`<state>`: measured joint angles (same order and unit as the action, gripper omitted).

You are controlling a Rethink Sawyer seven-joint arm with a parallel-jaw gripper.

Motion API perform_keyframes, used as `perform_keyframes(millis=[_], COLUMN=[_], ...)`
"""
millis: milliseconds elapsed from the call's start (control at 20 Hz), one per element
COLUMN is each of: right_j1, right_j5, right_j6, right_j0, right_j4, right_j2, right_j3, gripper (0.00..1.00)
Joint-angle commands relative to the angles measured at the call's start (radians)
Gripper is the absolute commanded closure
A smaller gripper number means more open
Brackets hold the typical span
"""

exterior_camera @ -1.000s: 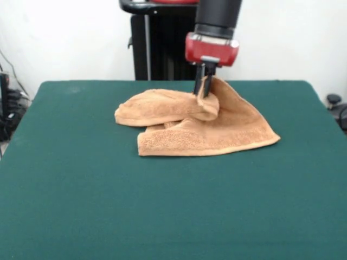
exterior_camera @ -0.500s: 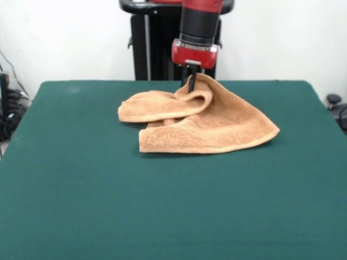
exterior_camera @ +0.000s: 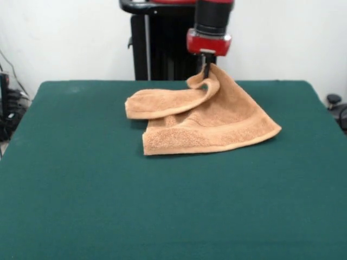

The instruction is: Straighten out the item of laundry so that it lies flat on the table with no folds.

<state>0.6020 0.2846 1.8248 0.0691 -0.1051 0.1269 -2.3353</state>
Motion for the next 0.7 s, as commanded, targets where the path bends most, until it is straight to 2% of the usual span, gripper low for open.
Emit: perform_keyframes(millis=[50, 400, 700], right_j1=[0.048, 0.034, 0.012], right_j5=[-0.074, -0.071, -0.037], right_j6=[0.351, 0.364, 0.366], right_j0=[-0.106, -0.177, -0.206], right_j4=[0.174, 0.313, 0.373], right_j2=[-0.174, -0.198, -0.223], right_j3=[-0.039, -0.014, -0.016], gripper=[1.0, 1.0, 1.0])
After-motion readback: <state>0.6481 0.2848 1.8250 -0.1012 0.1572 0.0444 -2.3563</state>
